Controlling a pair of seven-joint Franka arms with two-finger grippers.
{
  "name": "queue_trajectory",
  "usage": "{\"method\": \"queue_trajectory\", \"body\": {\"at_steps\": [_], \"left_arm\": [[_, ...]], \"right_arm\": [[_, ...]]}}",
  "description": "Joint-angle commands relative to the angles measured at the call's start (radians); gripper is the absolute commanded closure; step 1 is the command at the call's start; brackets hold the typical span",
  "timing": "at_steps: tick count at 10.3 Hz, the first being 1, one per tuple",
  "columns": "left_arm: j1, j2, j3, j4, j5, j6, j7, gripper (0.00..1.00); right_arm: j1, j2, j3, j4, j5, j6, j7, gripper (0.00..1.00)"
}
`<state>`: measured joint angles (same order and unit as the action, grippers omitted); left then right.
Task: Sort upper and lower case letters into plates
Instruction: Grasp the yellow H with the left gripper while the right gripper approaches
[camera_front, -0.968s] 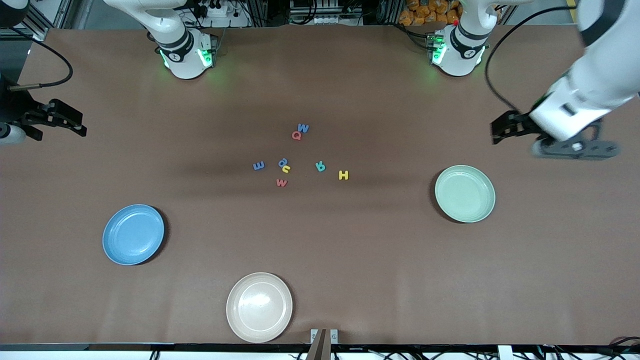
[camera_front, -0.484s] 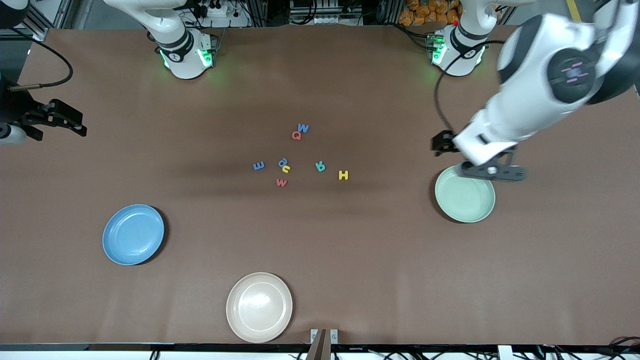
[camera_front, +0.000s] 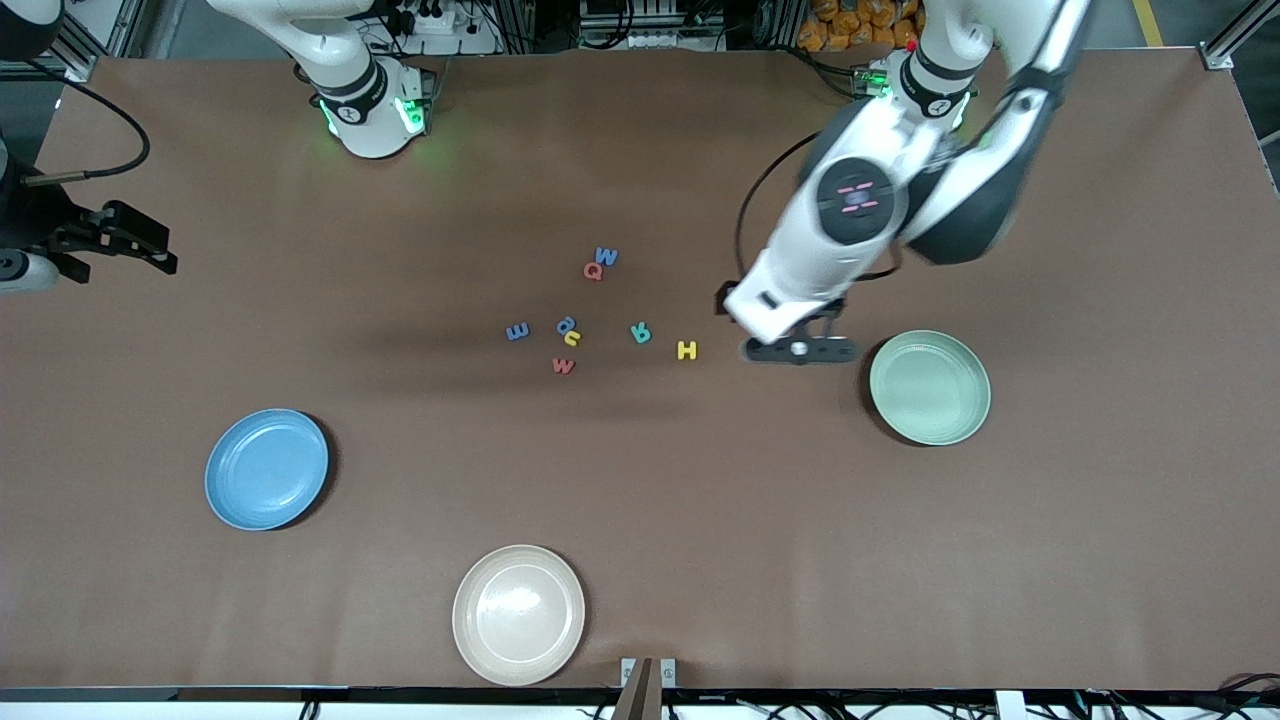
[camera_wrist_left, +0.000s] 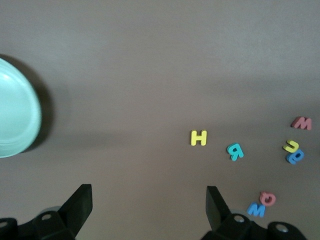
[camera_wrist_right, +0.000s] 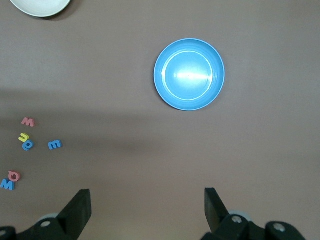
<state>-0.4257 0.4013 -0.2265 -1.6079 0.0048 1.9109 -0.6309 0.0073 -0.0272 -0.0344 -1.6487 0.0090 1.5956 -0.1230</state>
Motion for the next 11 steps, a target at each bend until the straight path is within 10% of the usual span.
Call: {"method": "queue_trajectory", "body": {"at_steps": [1,11], "left_arm": [[-0.074,0.091,0.009,0.005,0.076,0.107,-0.14,0.0],[-0.14,0.244,0.009,-0.159,0.207,0.468,-0.346,0.0]], "right_arm": [[0.008,0.018,0.001,-0.008,0.02,0.009,-0.012,0.0],[0.205,0.286,0.001,-0.139,0.12,0.277,0.006,0.0]]}}
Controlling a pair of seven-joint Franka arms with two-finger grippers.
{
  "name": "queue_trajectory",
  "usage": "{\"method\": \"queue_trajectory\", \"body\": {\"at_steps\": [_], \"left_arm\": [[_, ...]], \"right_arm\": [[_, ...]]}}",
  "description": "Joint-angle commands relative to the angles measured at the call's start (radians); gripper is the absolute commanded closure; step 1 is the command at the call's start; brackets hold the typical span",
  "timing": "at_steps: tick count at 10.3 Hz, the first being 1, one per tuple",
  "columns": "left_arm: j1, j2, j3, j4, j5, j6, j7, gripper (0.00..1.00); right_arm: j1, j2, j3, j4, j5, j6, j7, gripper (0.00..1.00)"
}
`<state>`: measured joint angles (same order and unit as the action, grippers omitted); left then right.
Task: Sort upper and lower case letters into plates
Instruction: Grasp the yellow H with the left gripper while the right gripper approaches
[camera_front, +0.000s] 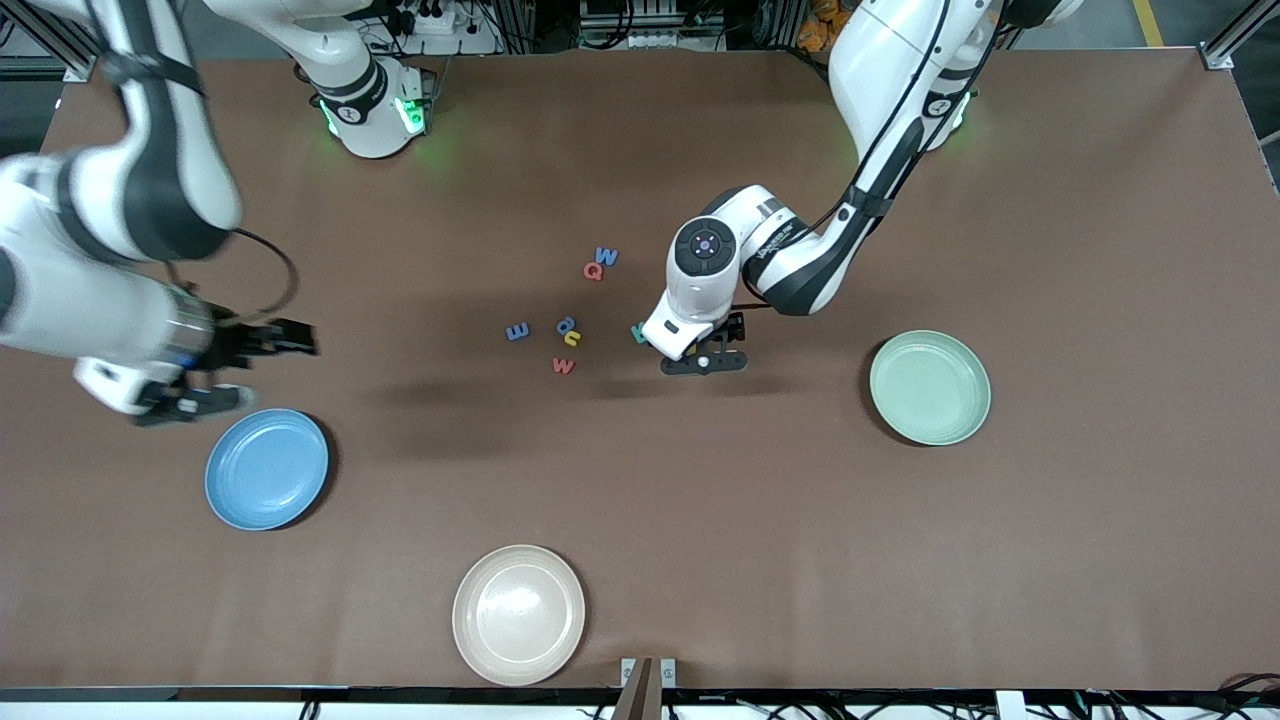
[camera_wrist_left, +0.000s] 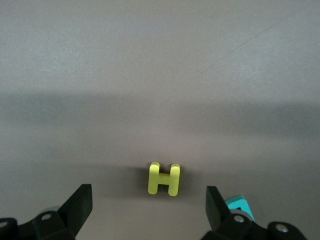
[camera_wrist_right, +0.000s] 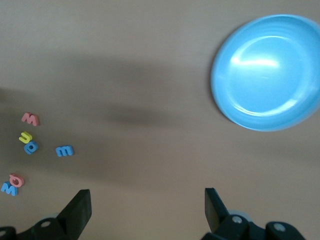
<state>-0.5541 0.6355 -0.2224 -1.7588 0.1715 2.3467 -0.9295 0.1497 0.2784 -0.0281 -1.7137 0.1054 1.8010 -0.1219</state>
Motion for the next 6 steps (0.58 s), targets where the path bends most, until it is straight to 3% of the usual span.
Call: {"method": "queue_trajectory", "body": {"at_steps": [1,4,6], "left_arm": [[-0.012,0.016,0.005,-0.014,0.04,0.042,-0.048,0.0],[-0.023,0.046,0.008,-0.013,0.046,0.092,-0.049,0.02],[-0.021,0.052,0.009,-0.014,0.057,0.095,-0.049,0.12]], "right_arm": [[0.106,-0.018,-0.006,-0.116,0.023,0.131,0.005,0.0],[0.197,-0.021,-0.006,-0.199,0.025,0.233,0.03,0.0],[0.244,-0.021,-0.006,-0.257,0.023,0.32,0.074,0.0]]}}
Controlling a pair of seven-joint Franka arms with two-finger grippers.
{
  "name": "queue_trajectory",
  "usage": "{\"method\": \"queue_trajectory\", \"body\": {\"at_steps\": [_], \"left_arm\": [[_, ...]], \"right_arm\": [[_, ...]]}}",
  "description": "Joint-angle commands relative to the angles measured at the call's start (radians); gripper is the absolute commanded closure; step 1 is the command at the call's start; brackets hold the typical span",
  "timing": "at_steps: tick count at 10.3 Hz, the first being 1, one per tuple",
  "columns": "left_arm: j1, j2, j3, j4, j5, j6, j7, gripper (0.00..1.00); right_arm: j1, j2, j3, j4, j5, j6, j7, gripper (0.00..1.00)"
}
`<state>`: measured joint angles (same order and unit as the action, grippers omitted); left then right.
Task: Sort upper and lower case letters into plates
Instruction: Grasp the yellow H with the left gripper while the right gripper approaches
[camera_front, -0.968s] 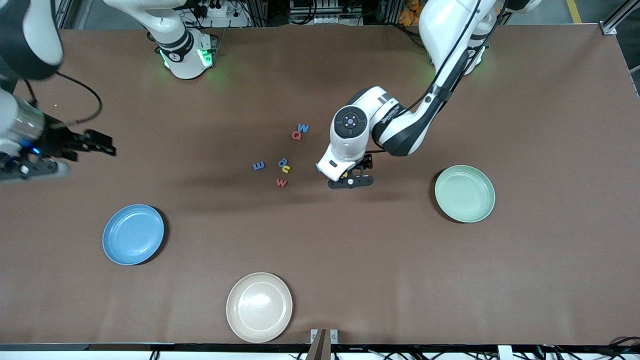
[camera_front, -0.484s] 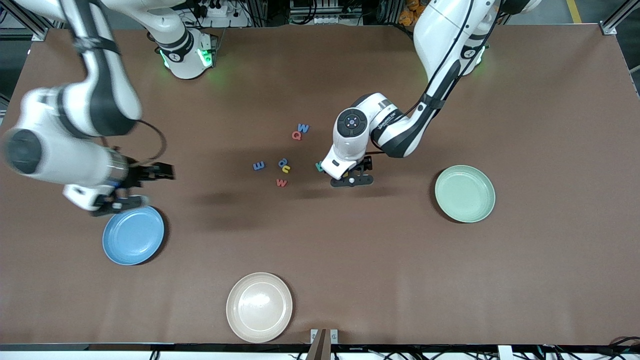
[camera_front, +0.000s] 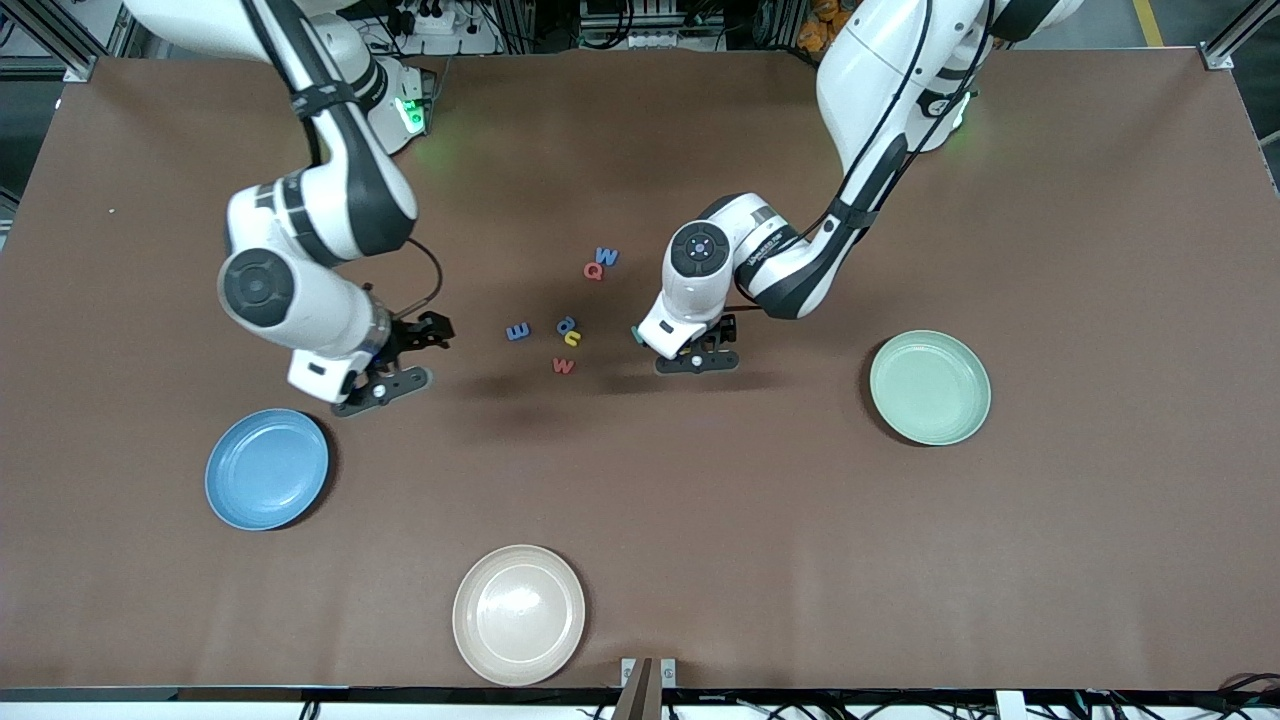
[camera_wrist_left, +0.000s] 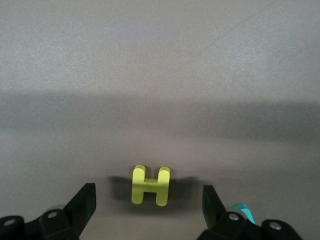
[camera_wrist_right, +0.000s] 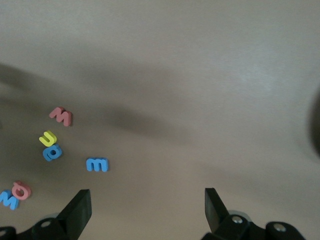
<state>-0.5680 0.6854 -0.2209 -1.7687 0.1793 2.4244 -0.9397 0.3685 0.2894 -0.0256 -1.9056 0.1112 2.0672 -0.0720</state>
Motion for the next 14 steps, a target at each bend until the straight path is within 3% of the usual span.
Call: {"method": "queue_trajectory", "body": {"at_steps": [1,4,6,7,8,10,12,14], "left_arm": [[-0.007,0.005,0.008,-0.005,0.057,0.018,-0.041,0.19],[-0.006,0.011,0.008,-0.008,0.06,0.016,-0.039,0.29],[-0.006,0.016,0.008,-0.008,0.06,0.016,-0.039,0.31],[-0.007,0.02,0.008,-0.006,0.06,0.018,-0.041,0.36],[-0.006,0.02,0.008,-0.006,0.06,0.018,-0.039,0.51],[0.002,0.014,0.006,-0.006,0.06,0.016,-0.033,1.0],[0.01,-0.013,0.006,-0.006,0.061,-0.007,-0.019,1.0],[0.028,-0.099,0.006,-0.005,0.061,-0.124,-0.011,1.0]], "right_arm": [[0.03,-0.03,-0.008,-0.102,0.018,0.086,0.024,0.0],[0.078,-0.027,-0.008,-0.237,0.019,0.239,0.037,0.0],[0.139,-0.016,-0.008,-0.27,0.019,0.303,0.125,0.0],[0.168,0.002,-0.008,-0.271,0.018,0.321,0.17,0.0],[0.193,0.02,-0.008,-0.3,0.018,0.382,0.199,0.0],[0.211,0.056,-0.008,-0.364,0.018,0.537,0.202,0.0],[0.245,0.076,-0.008,-0.368,0.018,0.562,0.259,0.0],[0.245,0.105,-0.008,-0.368,0.018,0.606,0.262,0.0]]}}
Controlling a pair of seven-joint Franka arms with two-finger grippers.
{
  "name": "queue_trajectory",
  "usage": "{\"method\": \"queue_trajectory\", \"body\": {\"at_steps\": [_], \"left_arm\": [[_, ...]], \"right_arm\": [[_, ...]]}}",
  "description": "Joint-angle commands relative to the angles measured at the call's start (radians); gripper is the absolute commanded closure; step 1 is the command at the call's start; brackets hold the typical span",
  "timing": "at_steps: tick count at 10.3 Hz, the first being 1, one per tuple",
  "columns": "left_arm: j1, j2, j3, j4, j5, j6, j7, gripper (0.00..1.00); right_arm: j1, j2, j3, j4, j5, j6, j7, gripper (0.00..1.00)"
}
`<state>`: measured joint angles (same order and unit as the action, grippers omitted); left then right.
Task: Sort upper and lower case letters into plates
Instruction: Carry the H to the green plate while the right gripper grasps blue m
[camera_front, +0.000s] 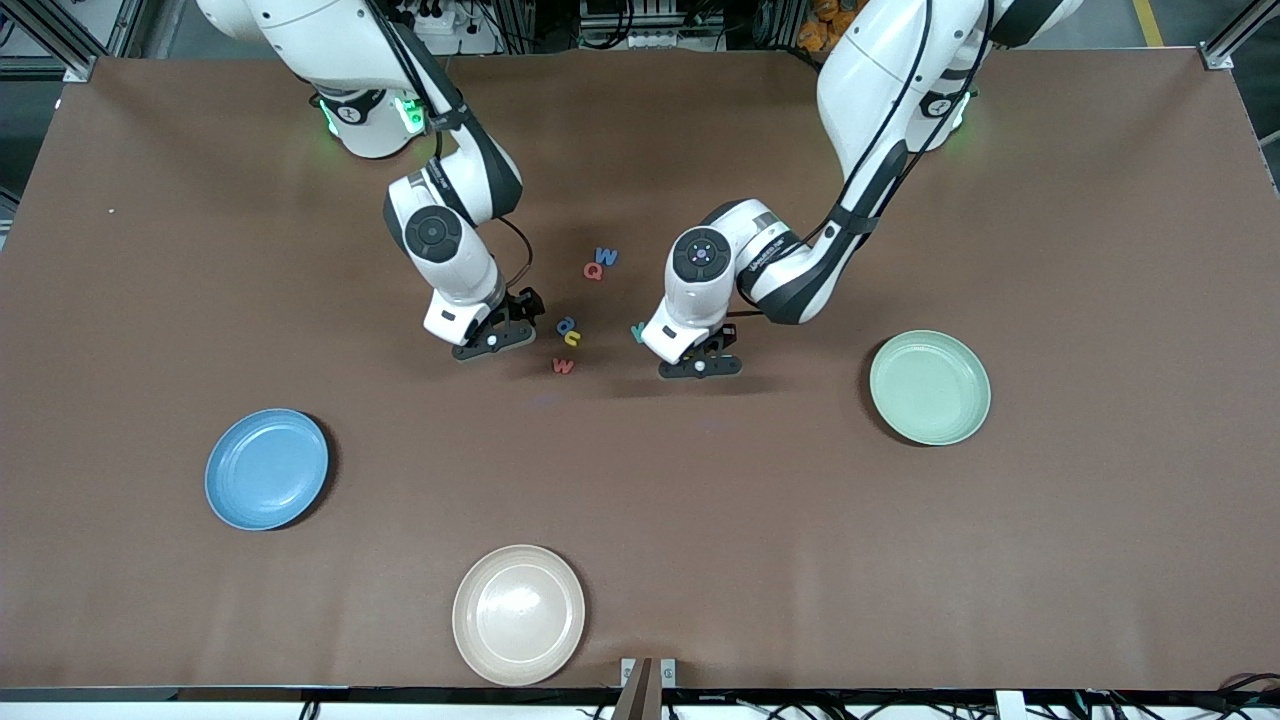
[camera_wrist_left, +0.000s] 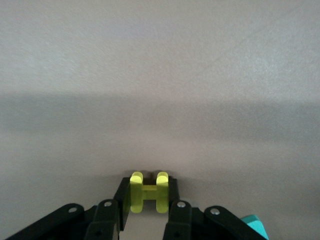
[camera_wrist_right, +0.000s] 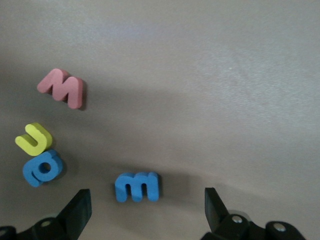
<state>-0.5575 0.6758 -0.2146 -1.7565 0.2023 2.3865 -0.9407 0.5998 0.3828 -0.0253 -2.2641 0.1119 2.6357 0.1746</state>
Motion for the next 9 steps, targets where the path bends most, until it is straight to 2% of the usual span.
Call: {"method": "queue_trajectory", "body": {"at_steps": [1,4,6,9], "left_arm": [[0.04,-0.144,-0.002,-0.017,0.037,-0.158,0.011,1.0],[0.135,-0.277,-0.005,-0.018,0.037,-0.352,0.15,1.0],[0.241,-0.327,-0.005,-0.026,0.023,-0.465,0.29,1.0],[0.379,-0.343,-0.006,-0.07,0.0,-0.51,0.411,1.0]], "right_arm": [[0.015,0.022,-0.008,-0.009,0.017,0.055,0.016,0.0],[0.012,0.03,-0.01,-0.008,0.017,0.056,0.016,0.0],[0.011,0.037,-0.01,-0.009,0.017,0.061,0.016,0.0],[0.014,0.048,-0.009,-0.009,0.017,0.063,0.016,0.0]]}}
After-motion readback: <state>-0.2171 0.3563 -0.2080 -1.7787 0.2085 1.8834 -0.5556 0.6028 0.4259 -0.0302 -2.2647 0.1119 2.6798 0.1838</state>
